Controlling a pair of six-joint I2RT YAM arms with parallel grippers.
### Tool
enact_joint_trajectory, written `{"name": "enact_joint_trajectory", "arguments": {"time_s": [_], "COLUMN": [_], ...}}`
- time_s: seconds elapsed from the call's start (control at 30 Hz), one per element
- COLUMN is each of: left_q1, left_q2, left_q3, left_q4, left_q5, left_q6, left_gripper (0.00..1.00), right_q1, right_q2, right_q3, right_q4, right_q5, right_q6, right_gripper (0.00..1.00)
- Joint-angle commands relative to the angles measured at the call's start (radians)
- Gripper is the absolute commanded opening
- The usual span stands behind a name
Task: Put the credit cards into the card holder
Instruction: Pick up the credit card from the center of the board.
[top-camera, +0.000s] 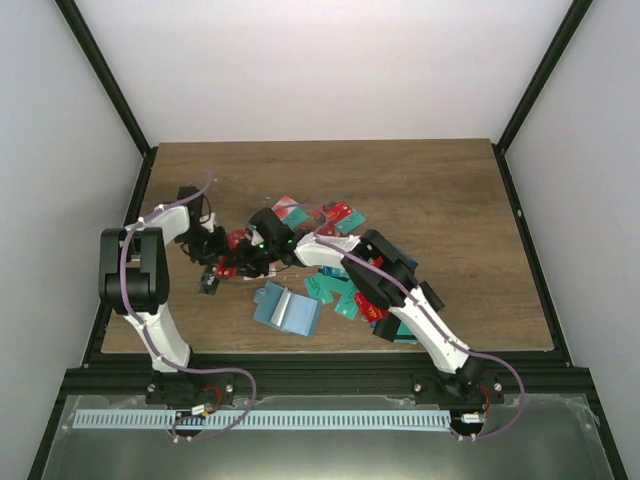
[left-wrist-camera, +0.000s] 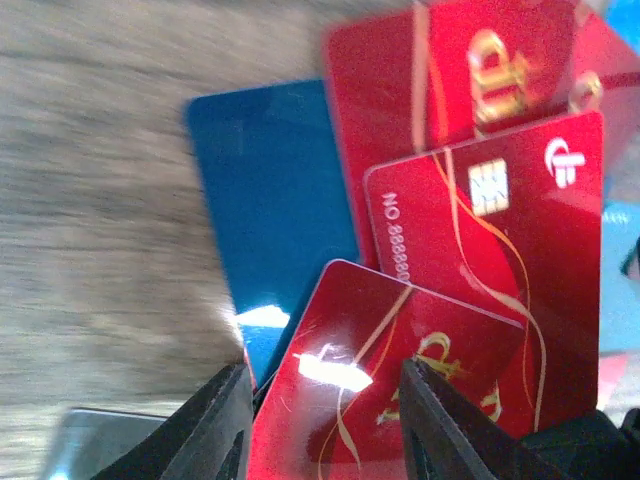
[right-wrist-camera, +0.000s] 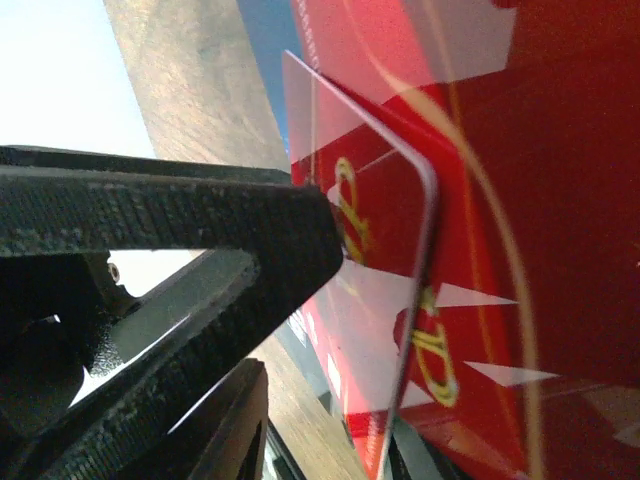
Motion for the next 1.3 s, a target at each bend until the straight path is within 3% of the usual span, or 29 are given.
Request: {"name": "enact_joint_trajectory", "arguments": {"time_s": [0.0, 0.17, 0.43, 0.7, 0.9, 1.07, 1.27], "left_q1": [-0.1, -0.128, -0.132, -0.131, -0.132, -0.131, -0.13], "left_q2": [0.019, 0.008, -0.063, -0.274, -0.43, -0.54, -0.553], "left_q3": [-0.082, -0.1, -0.087, -0.047, -0.135, -0.266, -0.339], "left_q4": [-0.13, -0.121, -0.099, -0.074, 0.036, 0.207, 0.382], "left_q5": [0.172, 0.169, 0.109, 0.093, 0.206, 0.386, 0.478], "left_q6": [0.019, 0.005, -0.042, -0.08, -0.106, -0.173, -0.244], "left_gripper": [0.42, 0.42, 0.42, 0.56, 0.56, 0.56, 0.53], "right_q1": [-0.039, -0.063, -0.079, -0.138, -0.155, -0.183, -0.248], "right_q2": [-0.014, -0.026, -0.102, -0.225, -0.379, -0.509, -0.579], "right_q3": [-0.134, -0.182, -0.19, -0.253, -0.35, -0.483, -0.586], "right_q4": [-0.055, -0.06, -0.156, -0.092, -0.09, -0.008, 0.035], "right_q5": [0.106, 0.103, 0.097, -0.098, -0.178, -0.252, -0.308], "right_q6": [-0.068, -0.095, -0.186, -0.374, -0.577, -0.631, -0.637], "right_gripper": [0.32, 0.16, 0.01, 0.01, 0.01, 0.01, 0.01]}}
